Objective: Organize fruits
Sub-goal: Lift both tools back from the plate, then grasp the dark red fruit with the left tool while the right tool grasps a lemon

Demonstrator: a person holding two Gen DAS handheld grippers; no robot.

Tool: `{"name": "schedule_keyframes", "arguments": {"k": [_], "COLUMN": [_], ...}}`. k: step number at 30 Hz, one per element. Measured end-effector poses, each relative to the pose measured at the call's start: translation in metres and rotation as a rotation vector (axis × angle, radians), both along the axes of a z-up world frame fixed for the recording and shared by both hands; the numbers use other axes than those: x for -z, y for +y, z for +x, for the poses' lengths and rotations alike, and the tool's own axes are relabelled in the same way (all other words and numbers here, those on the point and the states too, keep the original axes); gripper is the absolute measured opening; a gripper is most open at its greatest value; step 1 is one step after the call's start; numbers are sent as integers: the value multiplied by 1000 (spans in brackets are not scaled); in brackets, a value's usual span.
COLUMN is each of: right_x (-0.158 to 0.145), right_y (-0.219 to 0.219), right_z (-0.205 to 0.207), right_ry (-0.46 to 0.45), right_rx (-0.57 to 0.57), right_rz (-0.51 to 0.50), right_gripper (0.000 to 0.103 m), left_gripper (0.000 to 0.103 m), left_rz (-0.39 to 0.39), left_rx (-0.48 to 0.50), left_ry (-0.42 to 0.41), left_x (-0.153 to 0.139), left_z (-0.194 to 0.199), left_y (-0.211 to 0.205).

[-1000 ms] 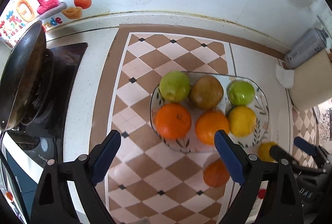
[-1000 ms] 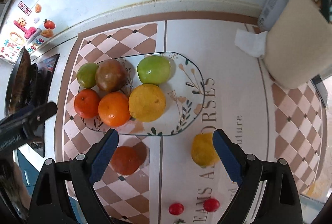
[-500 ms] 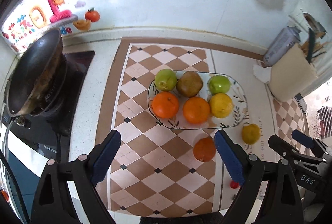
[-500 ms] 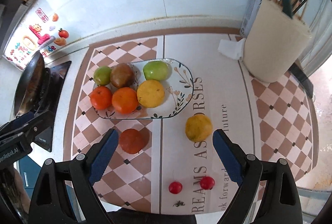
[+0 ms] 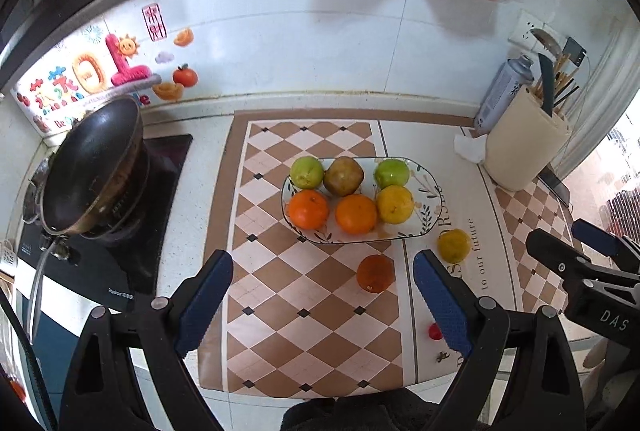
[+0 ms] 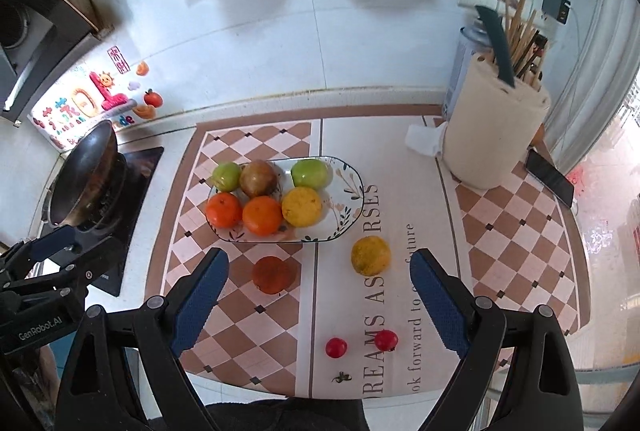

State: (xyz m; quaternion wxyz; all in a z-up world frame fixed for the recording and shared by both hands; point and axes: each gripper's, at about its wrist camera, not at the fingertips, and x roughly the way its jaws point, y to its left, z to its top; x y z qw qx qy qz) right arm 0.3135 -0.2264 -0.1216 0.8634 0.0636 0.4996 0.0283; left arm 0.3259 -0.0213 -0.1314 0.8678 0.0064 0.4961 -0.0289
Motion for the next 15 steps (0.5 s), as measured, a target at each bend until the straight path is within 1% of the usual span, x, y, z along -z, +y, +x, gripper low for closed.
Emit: {"name": "schedule_keyframes", "arguments": {"k": [5,8,11,13,14,15], "right_x": [-16,-17,-5,9,17,25], "right_y": [-1,-5,-14,-23,-28,-33], "right_z": [-12,-13,-8,-3,1,5], "right_ry": [-23,-26,-13,11,28,39], "right_rx": [-1,-11,0,16,23,29], "right_rz": [34,83,113,121,125,133], "right_gripper": [94,94,94,94,92,85], "left_gripper": [92,92,92,92,92,92], "left_rz": [-16,-28,-50,-42,-34,-31], "left_rx": [-1,4,19,17,14,15], "left_ry": [-8,-3,26,52,71,89], "left_x": [-11,-11,-3,9,16,23], "left_z": [-7,-7,-1,7,11,16], "left_y": [-1,-3,-9,-14,-17,-20]}}
